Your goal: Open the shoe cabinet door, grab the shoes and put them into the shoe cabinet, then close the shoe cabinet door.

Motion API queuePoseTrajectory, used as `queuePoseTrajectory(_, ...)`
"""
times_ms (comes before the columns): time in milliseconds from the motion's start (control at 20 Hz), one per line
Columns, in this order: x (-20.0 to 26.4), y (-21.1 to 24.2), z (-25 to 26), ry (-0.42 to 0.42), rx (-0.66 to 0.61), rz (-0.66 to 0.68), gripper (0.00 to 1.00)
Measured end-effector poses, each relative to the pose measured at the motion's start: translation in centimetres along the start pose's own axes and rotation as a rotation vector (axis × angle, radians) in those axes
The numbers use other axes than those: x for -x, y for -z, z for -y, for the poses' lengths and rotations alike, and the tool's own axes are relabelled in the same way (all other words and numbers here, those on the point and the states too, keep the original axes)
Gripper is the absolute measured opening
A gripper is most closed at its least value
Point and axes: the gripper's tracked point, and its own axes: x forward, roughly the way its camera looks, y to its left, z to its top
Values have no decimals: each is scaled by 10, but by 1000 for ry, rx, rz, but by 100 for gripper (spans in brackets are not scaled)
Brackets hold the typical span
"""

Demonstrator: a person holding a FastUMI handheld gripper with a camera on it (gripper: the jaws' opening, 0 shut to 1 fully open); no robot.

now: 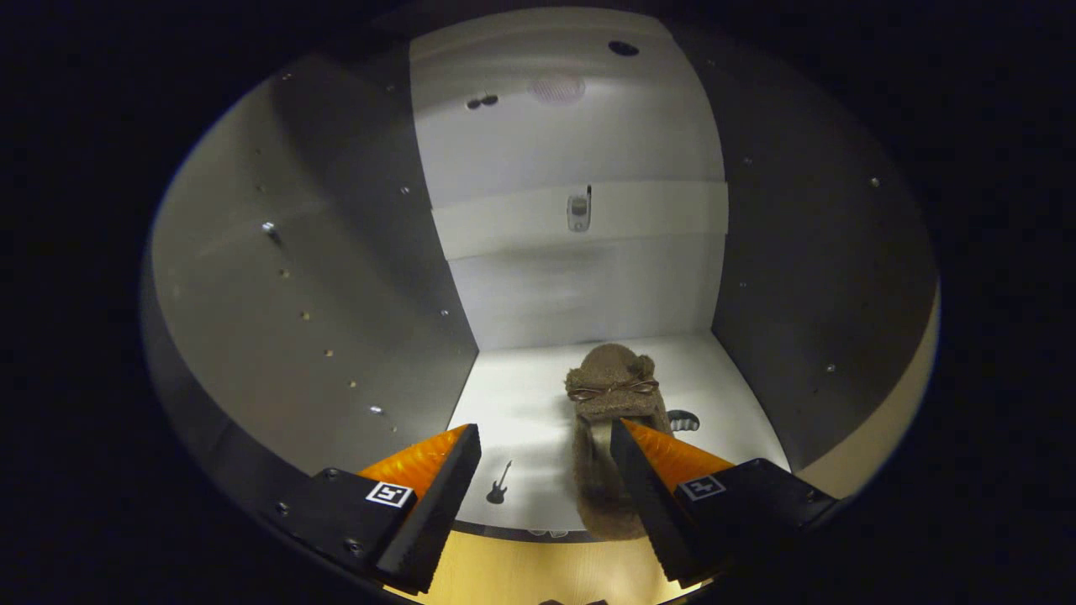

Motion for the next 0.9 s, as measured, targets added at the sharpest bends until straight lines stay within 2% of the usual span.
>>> queuePoseTrajectory(500,156,-29,-25,-14,72,333,98)
queuePoseTrajectory(700,233,-18,-27,5,95,430,98)
queuePoseTrajectory(900,296,6,-20,-3,110,460,98)
